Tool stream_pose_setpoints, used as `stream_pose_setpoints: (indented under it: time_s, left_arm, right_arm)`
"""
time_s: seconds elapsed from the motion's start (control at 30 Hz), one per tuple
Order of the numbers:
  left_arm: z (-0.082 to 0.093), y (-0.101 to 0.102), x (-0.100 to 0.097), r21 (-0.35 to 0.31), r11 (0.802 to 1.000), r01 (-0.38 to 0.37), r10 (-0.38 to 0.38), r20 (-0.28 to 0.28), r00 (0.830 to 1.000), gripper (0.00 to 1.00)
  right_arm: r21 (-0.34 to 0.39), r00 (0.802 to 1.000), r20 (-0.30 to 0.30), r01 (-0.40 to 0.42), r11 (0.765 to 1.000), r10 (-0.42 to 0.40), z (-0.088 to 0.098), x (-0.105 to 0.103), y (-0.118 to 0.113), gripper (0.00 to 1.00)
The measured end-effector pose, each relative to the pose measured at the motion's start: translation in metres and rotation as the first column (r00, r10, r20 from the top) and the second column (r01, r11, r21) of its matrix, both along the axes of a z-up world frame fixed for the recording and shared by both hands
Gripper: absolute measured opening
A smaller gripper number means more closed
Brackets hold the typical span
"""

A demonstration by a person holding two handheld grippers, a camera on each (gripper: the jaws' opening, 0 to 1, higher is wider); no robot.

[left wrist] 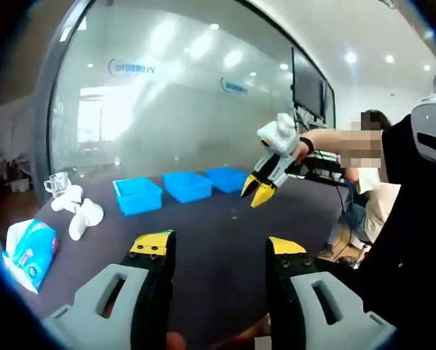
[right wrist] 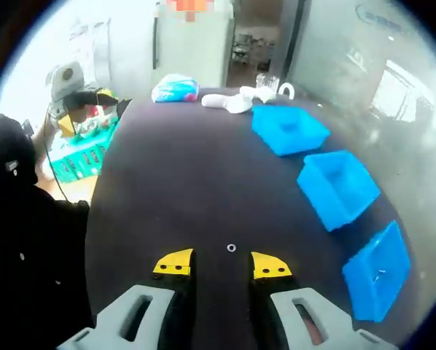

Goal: Sort the screws, nuts, and washers into the corresponding bins

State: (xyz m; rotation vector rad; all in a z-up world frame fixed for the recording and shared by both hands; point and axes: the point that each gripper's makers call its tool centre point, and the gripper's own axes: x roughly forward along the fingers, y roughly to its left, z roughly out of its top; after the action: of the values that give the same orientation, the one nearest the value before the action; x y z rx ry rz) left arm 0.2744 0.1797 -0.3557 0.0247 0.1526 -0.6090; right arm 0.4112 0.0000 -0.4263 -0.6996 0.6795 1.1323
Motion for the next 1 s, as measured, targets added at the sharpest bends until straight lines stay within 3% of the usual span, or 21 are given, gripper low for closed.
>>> stream_pose_setpoints:
  time_s: [0.4, 1.0]
  left_arm:
    - [0.001, 0.0, 0.0, -0.007, 1.0, -0.005, 0.005, -0.001, 1.0, 0.48]
    - [0.001, 0.005, 0.0, -0.01, 1.0, -0.025, 0.024, -0.006, 1.0, 0.48]
  right_arm:
    - [-0.148, 0.995, -0.048, -0.093, 0.985, 0.086, -0.026, 0.006, 0.007, 0.22]
    - [-0.185, 0.991, -0.117, -0.092, 0.978, 0.071, -0.041, 0.018, 0.016, 0.13]
